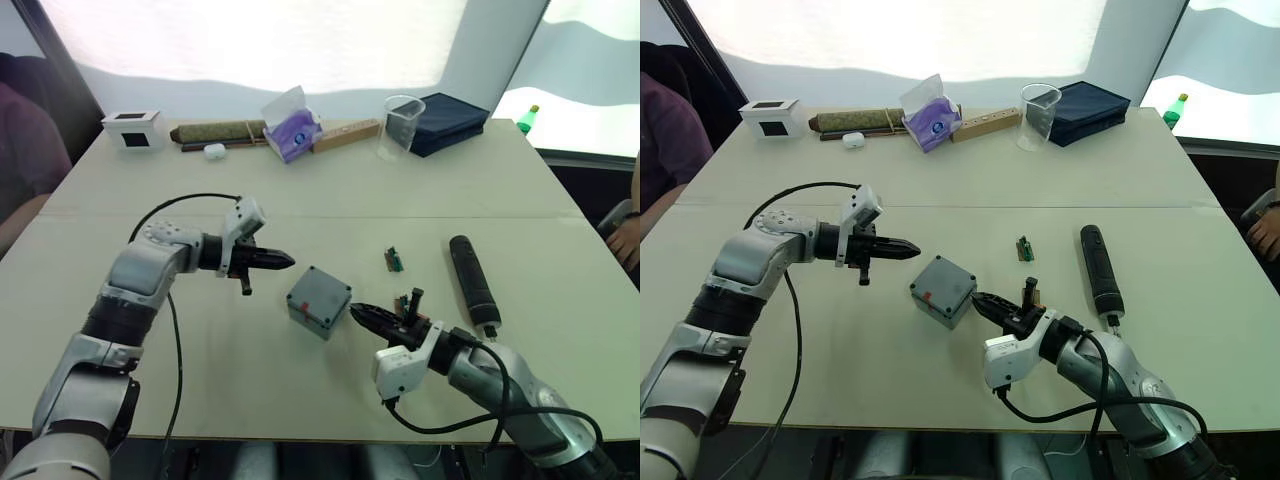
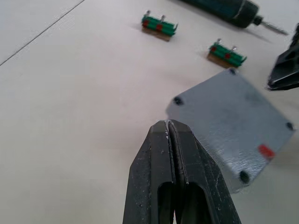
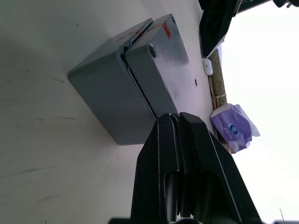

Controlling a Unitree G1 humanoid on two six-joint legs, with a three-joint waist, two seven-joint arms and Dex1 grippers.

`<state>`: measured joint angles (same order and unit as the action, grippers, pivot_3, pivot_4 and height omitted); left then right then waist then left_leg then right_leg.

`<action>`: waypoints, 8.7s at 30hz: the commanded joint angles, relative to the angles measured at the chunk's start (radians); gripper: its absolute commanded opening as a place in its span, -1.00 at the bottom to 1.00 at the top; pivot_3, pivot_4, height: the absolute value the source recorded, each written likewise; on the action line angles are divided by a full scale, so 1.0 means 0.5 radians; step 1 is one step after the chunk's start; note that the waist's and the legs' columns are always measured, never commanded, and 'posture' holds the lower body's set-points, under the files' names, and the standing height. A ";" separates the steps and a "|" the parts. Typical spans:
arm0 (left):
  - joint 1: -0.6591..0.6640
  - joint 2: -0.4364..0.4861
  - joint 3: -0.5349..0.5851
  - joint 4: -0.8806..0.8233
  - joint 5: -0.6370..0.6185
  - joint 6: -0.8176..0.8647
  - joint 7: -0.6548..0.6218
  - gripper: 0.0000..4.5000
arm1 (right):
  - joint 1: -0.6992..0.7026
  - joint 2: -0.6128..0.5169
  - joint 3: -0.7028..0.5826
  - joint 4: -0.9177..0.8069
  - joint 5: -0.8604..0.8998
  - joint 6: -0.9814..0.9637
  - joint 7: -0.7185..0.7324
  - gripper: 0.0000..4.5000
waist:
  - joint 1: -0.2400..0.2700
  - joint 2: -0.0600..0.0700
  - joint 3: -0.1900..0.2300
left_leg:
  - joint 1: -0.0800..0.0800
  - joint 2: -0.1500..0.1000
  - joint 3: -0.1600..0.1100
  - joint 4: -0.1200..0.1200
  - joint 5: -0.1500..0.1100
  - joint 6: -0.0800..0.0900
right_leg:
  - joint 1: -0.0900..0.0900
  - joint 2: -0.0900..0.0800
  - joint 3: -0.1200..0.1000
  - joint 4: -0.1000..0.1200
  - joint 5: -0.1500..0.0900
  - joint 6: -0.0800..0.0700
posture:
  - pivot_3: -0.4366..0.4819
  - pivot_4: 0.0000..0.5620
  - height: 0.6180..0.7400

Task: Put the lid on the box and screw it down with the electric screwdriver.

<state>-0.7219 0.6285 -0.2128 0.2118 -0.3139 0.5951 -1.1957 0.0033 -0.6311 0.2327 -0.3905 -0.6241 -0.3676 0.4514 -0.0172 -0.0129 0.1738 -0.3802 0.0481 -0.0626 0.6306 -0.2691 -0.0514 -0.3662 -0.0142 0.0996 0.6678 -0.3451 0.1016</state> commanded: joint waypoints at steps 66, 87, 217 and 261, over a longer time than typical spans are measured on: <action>0.226 -0.034 -0.048 -0.454 0.002 0.203 0.009 -1.00 | -0.082 0.076 0.062 0.014 0.002 -0.044 -0.008 -0.97 | 0.000 0.000 0.000 | -0.013 0.000 -0.002 0.005 0.003 -0.006 | -0.015 0.000 -0.002 0.015 0.000 0.000 | -0.05 -0.47 0.95; 0.157 -0.076 -0.012 -0.411 -0.001 0.205 0.055 -1.00 | -0.048 0.060 0.046 -0.002 0.022 -0.015 0.002 -0.97 | -0.002 0.000 0.000 | -0.013 0.000 -0.002 0.010 0.003 -0.005 | -0.016 0.000 -0.002 0.022 0.000 0.000 | -0.05 -0.47 0.95; -0.057 -0.047 0.319 -0.515 -0.649 0.611 -0.169 -1.00 | 0.582 0.611 -0.792 -0.956 1.423 1.784 0.028 0.36 | -0.012 0.010 0.001 | -0.022 0.000 -0.023 0.025 0.001 -0.001 | -0.015 0.007 -0.012 0.034 0.000 0.000 | -0.05 -0.47 0.95; 0.193 0.004 -0.023 -0.750 -0.215 -0.058 -0.122 -1.00 | 0.397 0.614 -0.562 -0.501 1.617 1.870 -0.185 -0.20 | -0.006 0.012 0.002 | -0.023 -0.001 -0.023 0.023 0.001 -0.002 | -0.014 0.005 -0.011 0.030 0.000 0.000 | -0.05 -0.47 0.95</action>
<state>-0.6271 0.6212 -0.2251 -0.1325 -0.4224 0.5742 -1.2584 0.2125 -0.3183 -0.0465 -0.6287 0.1799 0.5886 0.3594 -0.0201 -0.0070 0.1750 -0.3918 0.0474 -0.0740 0.6421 -0.2685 -0.0523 -0.3734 -0.0115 0.0939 0.6829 -0.3453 0.1017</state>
